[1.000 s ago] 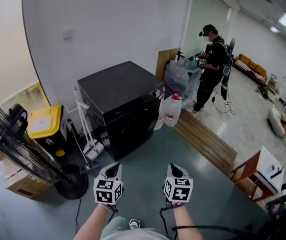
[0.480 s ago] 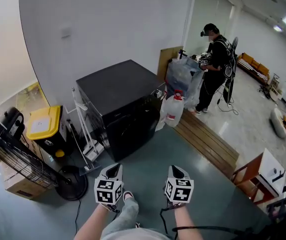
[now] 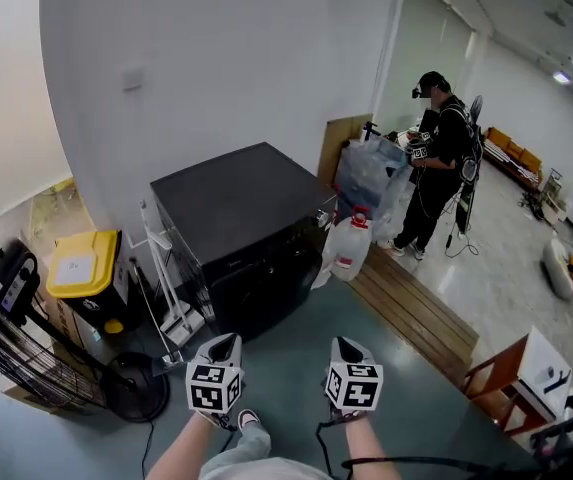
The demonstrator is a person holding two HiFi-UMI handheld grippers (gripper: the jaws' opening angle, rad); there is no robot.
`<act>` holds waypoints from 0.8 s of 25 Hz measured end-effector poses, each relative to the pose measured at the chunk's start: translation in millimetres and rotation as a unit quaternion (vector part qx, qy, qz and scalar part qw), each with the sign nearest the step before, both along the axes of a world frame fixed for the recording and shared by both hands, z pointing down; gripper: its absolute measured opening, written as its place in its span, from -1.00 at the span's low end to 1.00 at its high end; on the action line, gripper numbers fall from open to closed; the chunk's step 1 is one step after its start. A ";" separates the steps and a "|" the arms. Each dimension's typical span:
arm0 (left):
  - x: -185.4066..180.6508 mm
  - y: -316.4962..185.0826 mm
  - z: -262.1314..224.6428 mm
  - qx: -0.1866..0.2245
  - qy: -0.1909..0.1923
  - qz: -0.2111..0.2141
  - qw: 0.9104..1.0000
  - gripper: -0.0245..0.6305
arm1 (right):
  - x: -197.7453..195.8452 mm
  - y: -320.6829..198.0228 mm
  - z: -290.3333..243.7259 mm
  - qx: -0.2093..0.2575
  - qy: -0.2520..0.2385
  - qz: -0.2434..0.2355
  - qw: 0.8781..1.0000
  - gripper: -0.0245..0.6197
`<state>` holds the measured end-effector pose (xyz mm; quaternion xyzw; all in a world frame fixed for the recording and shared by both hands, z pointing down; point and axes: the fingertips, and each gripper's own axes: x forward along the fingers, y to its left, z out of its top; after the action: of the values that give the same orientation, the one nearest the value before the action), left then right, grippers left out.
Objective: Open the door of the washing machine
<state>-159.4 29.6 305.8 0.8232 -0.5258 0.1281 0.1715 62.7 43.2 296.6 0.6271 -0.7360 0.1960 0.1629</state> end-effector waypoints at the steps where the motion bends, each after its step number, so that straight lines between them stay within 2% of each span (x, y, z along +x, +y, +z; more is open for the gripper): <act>1: -0.5 -7.7 0.5 -0.002 0.000 -0.002 1.000 -0.92 | -1.2 -9.1 -1.0 0.000 0.000 -0.003 1.000 -0.91; 15: -28.4 -120.3 17.1 -0.016 0.021 -0.053 0.998 -0.91 | -31.7 -138.8 -4.1 -0.004 0.022 -0.056 0.998 -0.91; 20: -28.2 -142.2 27.7 -0.027 0.015 -0.053 0.998 -0.92 | -27.8 -166.0 3.2 -0.008 0.018 -0.049 0.999 -0.91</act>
<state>-187.5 -112.6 333.4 0.7911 -0.5625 0.1207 0.2078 35.0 -122.7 299.8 0.5923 -0.7611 0.1826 0.1909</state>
